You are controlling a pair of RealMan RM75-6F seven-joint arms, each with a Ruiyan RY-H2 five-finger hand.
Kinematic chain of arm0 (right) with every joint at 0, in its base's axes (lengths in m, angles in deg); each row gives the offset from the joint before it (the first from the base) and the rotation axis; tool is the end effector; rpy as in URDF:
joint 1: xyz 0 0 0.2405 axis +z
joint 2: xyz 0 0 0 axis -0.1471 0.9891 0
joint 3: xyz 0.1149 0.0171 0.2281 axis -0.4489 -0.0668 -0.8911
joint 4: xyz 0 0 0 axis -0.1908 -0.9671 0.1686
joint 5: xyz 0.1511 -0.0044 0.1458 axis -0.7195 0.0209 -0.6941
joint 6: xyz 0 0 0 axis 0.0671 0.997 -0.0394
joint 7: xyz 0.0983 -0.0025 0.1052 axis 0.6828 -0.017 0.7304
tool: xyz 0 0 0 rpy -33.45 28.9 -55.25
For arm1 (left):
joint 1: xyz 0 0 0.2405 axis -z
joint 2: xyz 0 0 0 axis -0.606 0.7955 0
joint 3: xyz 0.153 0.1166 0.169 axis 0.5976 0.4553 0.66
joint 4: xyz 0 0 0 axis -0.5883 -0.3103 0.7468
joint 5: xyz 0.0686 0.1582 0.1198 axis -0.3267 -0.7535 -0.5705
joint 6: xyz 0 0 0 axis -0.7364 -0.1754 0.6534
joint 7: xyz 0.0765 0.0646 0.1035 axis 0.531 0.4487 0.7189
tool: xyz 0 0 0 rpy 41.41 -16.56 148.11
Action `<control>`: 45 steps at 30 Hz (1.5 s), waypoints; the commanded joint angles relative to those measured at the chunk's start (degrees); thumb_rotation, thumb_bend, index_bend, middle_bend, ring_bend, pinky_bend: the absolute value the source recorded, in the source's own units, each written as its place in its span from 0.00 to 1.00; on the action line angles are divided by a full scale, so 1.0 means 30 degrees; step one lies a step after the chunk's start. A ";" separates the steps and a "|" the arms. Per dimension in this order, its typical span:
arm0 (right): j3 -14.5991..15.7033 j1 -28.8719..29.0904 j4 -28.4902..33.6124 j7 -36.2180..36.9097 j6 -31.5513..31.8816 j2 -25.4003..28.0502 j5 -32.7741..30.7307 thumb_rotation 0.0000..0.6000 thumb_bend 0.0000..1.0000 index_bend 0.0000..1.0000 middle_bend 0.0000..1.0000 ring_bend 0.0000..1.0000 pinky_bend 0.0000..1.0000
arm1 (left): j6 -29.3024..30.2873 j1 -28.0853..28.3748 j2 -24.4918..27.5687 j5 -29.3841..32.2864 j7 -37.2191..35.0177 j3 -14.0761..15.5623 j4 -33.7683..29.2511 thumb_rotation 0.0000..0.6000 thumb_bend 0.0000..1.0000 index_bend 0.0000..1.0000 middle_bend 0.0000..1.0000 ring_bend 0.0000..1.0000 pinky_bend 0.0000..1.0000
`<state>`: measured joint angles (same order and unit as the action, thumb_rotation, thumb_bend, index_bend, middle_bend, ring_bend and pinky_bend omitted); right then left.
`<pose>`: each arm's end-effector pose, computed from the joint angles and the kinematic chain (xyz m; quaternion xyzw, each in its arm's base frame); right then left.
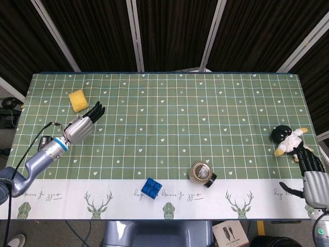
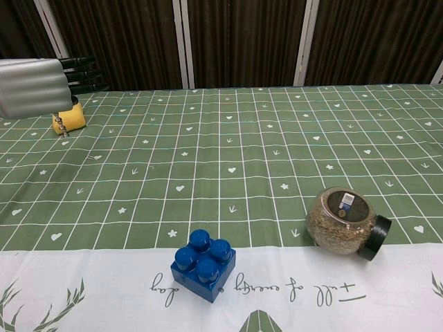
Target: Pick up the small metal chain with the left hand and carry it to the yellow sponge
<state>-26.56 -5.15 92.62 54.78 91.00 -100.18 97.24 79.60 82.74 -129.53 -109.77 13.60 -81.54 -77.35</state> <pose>-0.3587 -0.1810 0.1530 0.5605 -0.3807 0.4233 0.6014 -0.2368 0.3979 0.0644 -0.7963 0.3312 -0.0091 0.5062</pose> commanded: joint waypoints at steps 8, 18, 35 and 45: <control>-0.0046 0.0037 -0.0111 0.0193 -0.0183 -0.0022 -0.0183 1.00 0.04 0.06 0.00 0.00 0.12 | -0.0407 0.0289 -0.1304 0.0286 -0.0940 -0.0218 0.1777 1.00 0.47 0.57 0.00 0.00 0.00; -0.0057 0.0126 -0.0161 0.0289 -0.0391 -0.0079 -0.0270 1.00 0.04 0.06 0.00 0.00 0.12 | -0.0689 0.0407 -0.2108 0.0206 -0.1820 0.0090 0.3396 1.00 0.47 0.57 0.00 0.00 0.00; -0.0112 0.0223 -0.0038 0.0239 -0.0714 -0.0121 -0.0517 1.00 0.04 0.06 0.00 0.00 0.12 | -0.0733 0.0419 -0.3474 0.0325 -0.3343 0.0319 0.5511 1.00 0.47 0.56 0.00 0.00 0.00; -0.0149 0.0226 -0.0106 0.0368 -0.0735 -0.0124 -0.0586 1.00 0.04 0.06 0.00 0.00 0.12 | -0.0928 0.0519 -0.4206 0.0331 -0.3861 0.0488 0.6428 1.00 0.47 0.56 0.00 0.00 0.00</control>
<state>-27.00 -4.47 92.29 55.87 88.80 -100.55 95.50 76.87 84.30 -142.00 -108.78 2.16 -80.15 -58.23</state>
